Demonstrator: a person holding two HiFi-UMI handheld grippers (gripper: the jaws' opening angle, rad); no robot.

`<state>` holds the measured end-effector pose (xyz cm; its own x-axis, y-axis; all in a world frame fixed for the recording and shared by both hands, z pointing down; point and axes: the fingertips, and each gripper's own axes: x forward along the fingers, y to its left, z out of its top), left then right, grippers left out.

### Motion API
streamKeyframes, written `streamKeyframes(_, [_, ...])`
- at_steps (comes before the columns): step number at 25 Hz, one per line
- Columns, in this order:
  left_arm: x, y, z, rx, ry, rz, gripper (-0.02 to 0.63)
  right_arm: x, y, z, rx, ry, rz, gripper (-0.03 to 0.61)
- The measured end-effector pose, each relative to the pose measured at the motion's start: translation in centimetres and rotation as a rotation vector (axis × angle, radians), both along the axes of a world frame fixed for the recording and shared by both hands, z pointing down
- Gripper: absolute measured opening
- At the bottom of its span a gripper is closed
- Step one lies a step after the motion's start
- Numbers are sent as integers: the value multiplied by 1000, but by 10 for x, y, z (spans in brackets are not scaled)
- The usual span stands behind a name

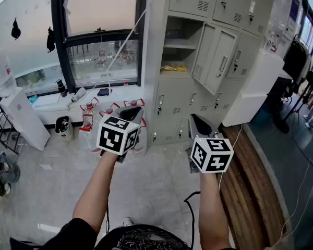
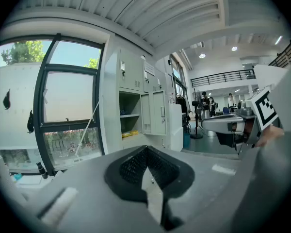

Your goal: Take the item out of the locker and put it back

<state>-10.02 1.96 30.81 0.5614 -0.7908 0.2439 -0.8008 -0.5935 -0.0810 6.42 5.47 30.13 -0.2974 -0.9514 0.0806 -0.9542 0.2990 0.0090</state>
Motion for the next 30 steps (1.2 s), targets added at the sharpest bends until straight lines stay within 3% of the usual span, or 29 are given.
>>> streamKeyframes(13, [6,6,0,4,-1,-5,2,7,7,0,20,-4,4,28])
streamKeyframes(30, [33,24,2,-20,6,26,2,22,17,1,27,-2,-13,95])
